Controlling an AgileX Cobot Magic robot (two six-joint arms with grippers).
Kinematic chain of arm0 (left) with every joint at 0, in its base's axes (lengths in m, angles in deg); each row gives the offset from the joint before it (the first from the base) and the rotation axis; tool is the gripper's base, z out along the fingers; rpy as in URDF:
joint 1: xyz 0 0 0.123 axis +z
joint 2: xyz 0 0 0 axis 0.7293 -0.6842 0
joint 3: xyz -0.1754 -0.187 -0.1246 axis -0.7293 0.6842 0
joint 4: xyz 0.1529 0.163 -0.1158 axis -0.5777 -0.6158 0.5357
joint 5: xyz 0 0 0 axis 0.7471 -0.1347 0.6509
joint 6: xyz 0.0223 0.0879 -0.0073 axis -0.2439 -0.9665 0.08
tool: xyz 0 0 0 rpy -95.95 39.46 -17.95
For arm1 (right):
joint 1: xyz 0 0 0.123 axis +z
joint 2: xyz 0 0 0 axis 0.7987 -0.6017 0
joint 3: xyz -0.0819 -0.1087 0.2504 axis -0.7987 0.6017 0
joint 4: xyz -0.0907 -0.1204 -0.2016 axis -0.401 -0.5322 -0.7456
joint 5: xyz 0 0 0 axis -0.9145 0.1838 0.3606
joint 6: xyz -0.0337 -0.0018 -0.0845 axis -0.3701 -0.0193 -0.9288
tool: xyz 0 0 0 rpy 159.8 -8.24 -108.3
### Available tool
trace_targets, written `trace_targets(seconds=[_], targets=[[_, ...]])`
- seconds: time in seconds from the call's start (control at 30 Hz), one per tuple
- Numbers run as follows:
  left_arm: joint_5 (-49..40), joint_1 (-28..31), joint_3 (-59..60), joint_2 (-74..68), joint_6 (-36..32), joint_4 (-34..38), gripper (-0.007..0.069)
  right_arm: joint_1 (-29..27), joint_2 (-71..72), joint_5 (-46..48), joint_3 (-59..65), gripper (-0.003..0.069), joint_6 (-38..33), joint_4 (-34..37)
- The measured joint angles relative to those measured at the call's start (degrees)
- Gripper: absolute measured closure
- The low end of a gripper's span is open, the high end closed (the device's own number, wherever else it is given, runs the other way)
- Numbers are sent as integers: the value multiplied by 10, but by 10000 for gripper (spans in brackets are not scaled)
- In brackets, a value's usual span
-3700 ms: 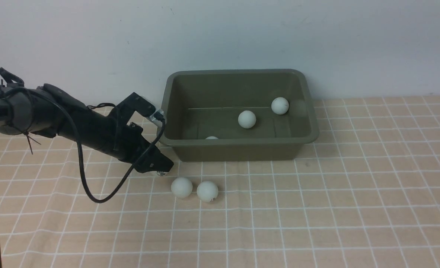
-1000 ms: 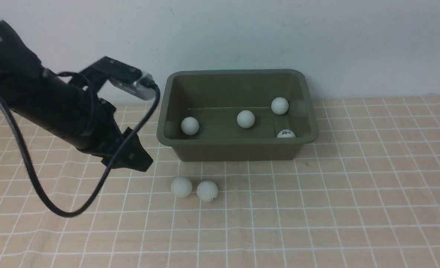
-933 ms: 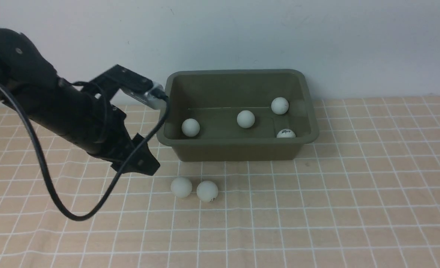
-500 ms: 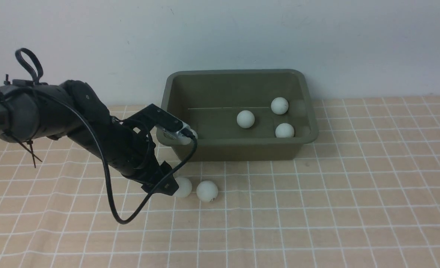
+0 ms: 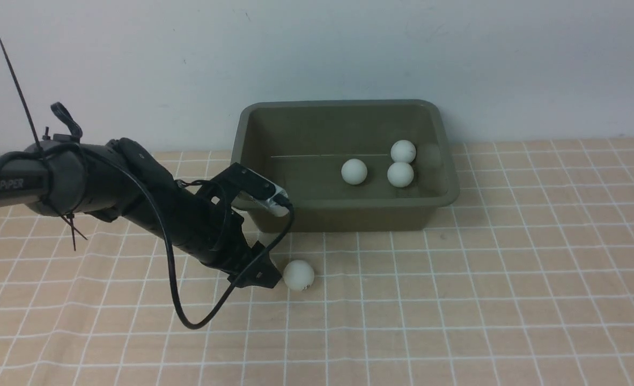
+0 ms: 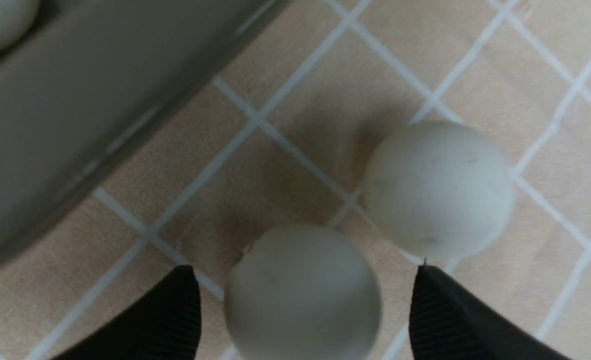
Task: Put the table tennis balls into the box on the light coffee tablecloth.
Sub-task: 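Reach for and grasp a ping pong ball on the table beside the basket, then drop the ball into the bin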
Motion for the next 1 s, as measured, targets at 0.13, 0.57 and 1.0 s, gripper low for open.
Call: trace_targets(seconds=[0.13, 0.57, 1.0], targets=[[10, 0, -3, -6, -1, 6, 219, 0, 0, 0, 0, 148, 1, 0], [-133, 0, -42, 109, 2, -51, 305, 0, 0, 1, 0, 159, 0, -17], [-62, 0, -186, 64, -30, 31, 305, 0, -16, 2, 0, 176, 0, -24]])
